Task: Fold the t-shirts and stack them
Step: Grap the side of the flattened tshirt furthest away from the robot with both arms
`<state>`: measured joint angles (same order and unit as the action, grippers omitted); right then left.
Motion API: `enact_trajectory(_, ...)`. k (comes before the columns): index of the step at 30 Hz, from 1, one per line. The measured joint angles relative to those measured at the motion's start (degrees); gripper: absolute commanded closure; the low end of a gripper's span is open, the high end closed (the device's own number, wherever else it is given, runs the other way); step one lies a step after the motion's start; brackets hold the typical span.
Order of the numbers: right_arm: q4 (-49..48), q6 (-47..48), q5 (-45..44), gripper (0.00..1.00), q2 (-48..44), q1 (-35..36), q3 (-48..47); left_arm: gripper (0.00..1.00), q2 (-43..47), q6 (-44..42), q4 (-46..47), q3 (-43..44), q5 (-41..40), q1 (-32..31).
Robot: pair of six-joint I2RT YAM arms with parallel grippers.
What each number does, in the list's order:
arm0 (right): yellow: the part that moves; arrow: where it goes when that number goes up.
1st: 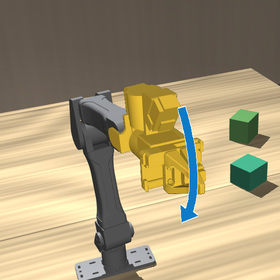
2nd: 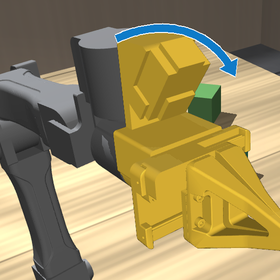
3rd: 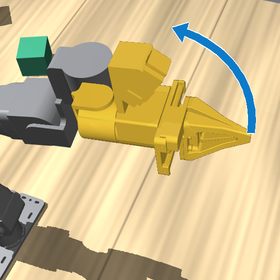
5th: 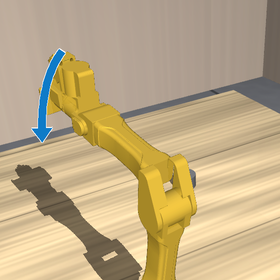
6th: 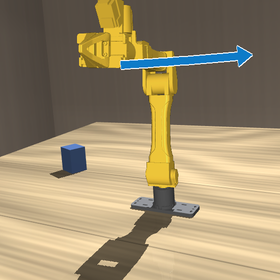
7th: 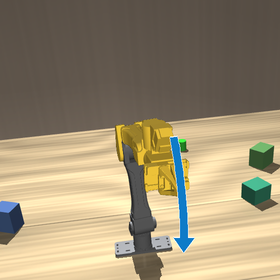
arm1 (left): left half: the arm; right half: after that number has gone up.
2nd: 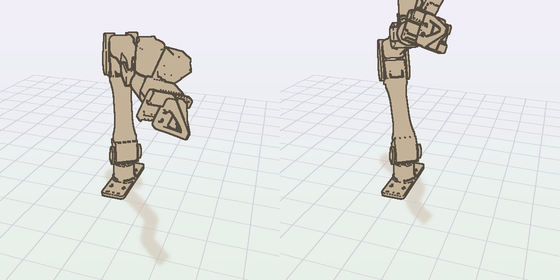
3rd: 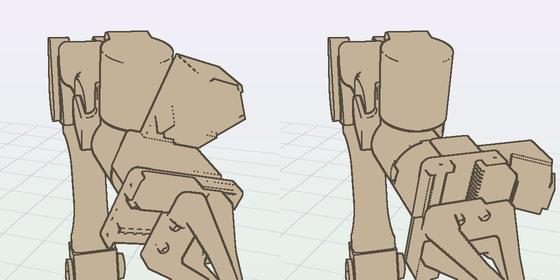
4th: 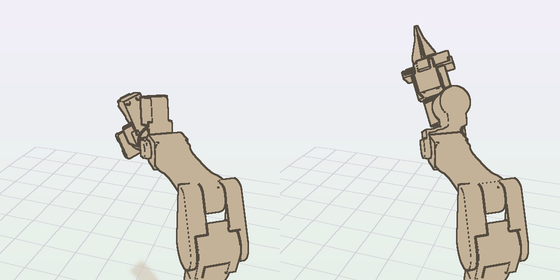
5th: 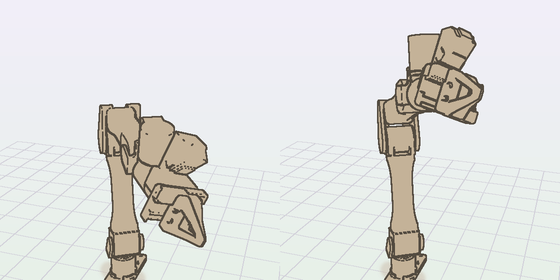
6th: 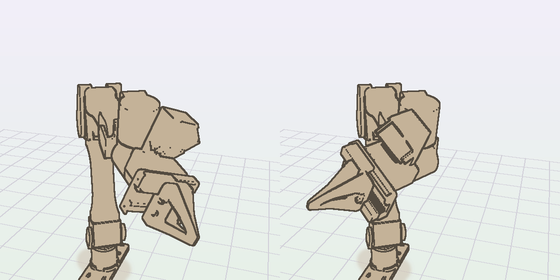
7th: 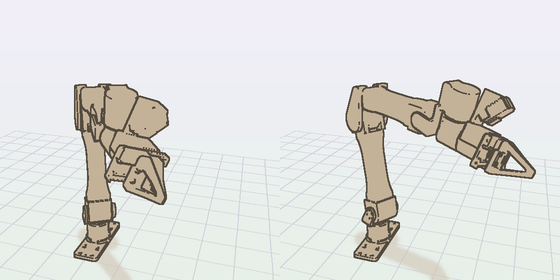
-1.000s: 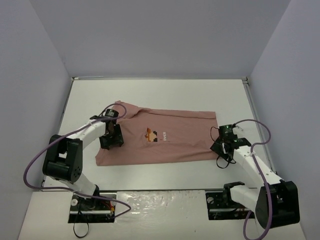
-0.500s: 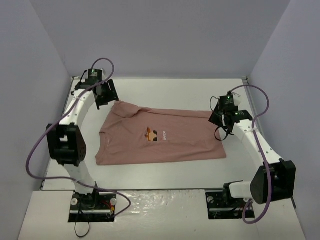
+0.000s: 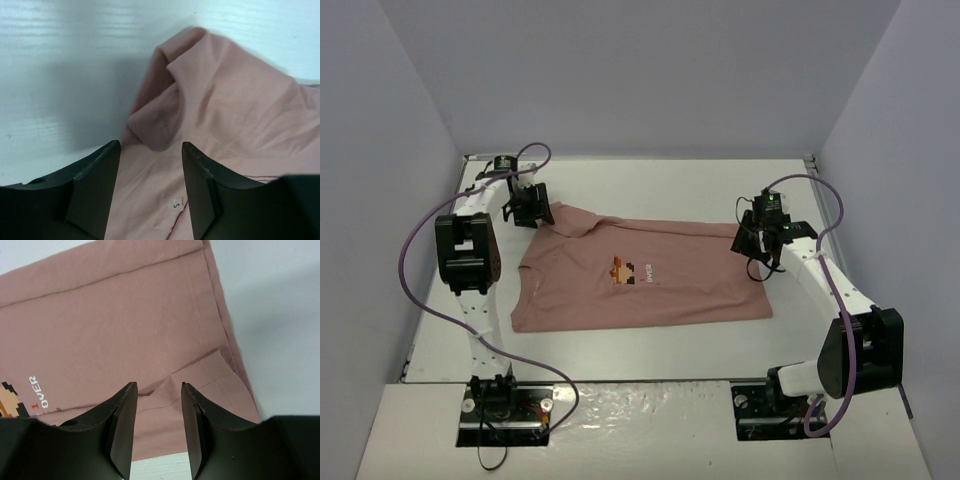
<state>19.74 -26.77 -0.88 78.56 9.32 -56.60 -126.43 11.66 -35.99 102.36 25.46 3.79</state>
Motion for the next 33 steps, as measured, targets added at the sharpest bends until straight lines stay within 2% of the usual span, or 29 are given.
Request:
enact_trajectory(12,-0.3,0.0,2.0,0.62,-1.1,0.0,3.8,0.57,-0.6,-0.2,8.3,-1.0,8.6,2.4)
enact_trajectory(20,-0.3,-0.1,2.2,0.62,-2.1,0.0,4.5,0.75,-3.1,0.7,10.1,-1.0,10.9,2.3)
enact_trajectory(22,-0.3,-0.2,2.2,0.62,-2.3,0.0,4.7,0.81,-3.2,0.9,10.2,-1.0,11.0,2.3)
enact_trajectory(24,-0.3,-0.2,2.2,0.62,-2.4,0.0,4.7,0.94,-3.2,1.0,10.2,-1.0,11.1,2.3)
enact_trajectory(26,-0.4,-0.2,2.2,0.62,-2.6,0.0,4.8,0.98,-3.2,1.0,10.2,-1.0,11.2,2.3)
enact_trajectory(33,-0.5,-0.2,2.2,0.62,-2.9,0.0,5.1,1.0,-1.7,1.9,10.2,-1.0,11.2,2.3)
